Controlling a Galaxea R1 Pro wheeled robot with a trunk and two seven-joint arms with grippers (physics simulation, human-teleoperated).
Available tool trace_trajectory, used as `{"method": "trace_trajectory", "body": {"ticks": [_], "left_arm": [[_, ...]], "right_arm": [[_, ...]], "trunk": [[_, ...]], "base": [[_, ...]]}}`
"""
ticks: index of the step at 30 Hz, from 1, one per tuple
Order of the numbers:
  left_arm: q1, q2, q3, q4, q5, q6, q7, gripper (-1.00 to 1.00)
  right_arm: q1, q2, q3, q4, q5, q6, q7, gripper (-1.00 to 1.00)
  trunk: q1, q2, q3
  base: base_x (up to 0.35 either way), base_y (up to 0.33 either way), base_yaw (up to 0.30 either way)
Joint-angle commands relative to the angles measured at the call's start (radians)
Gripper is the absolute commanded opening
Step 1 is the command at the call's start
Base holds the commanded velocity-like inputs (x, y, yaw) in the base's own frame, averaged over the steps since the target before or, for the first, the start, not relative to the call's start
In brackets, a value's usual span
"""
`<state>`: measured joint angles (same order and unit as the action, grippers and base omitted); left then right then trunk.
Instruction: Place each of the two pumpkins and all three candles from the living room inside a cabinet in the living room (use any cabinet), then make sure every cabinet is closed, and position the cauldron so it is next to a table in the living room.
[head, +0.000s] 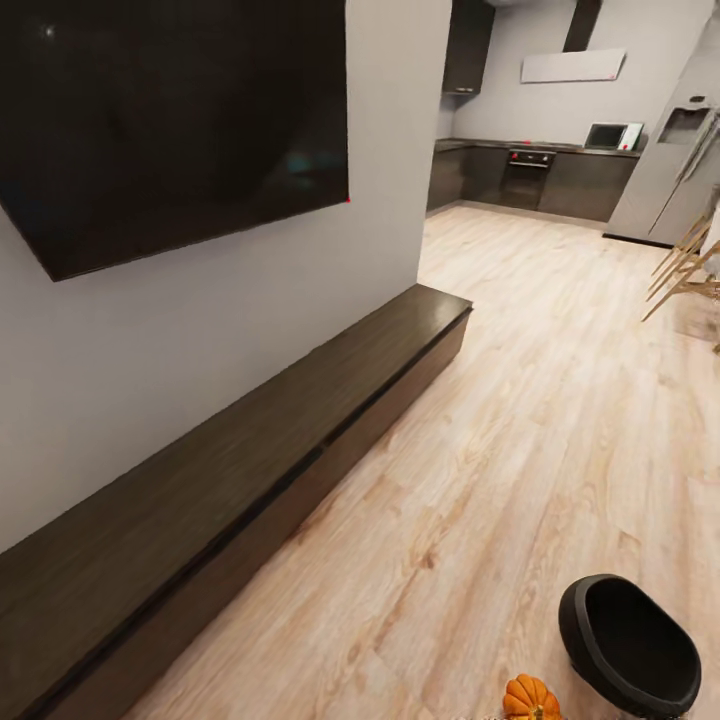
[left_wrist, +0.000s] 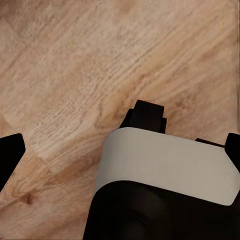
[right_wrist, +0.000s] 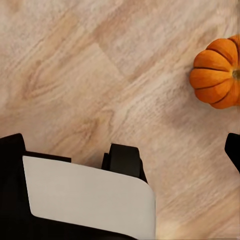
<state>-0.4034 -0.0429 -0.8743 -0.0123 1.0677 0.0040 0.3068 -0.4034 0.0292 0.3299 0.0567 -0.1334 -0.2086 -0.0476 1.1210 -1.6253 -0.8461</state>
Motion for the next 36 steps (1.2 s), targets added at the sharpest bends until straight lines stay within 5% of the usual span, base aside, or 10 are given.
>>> {"method": "trace_trajectory", "body": {"ticks": [1,18,36], "left_arm": [[0.0,0.0,0.0,0.0,0.0,0.0,0.0,1.0],[0.0,-0.001,-0.001,0.0,0.0,0.0,0.0,1.0],[0.0,-0.003,-0.002,-0.002,0.0,0.0,0.001,1.0]], "right_arm": [[0.0,0.0,0.0,0.0,0.0,0.0,0.0,1.0],[0.0,0.0,0.0,0.0,0.0,0.0,0.0,1.0],[0.0,0.002,0.0,0.0,0.001,0.0,-0.001,1.0]], "trunk": [[0.0,0.0,0.001],[0.0,0.0,0.017],[0.0,0.0,0.018]], "base": [[0.0,0.0,-0.261],[0.0,0.0,-0.252],[0.0,0.0,-0.02]]}}
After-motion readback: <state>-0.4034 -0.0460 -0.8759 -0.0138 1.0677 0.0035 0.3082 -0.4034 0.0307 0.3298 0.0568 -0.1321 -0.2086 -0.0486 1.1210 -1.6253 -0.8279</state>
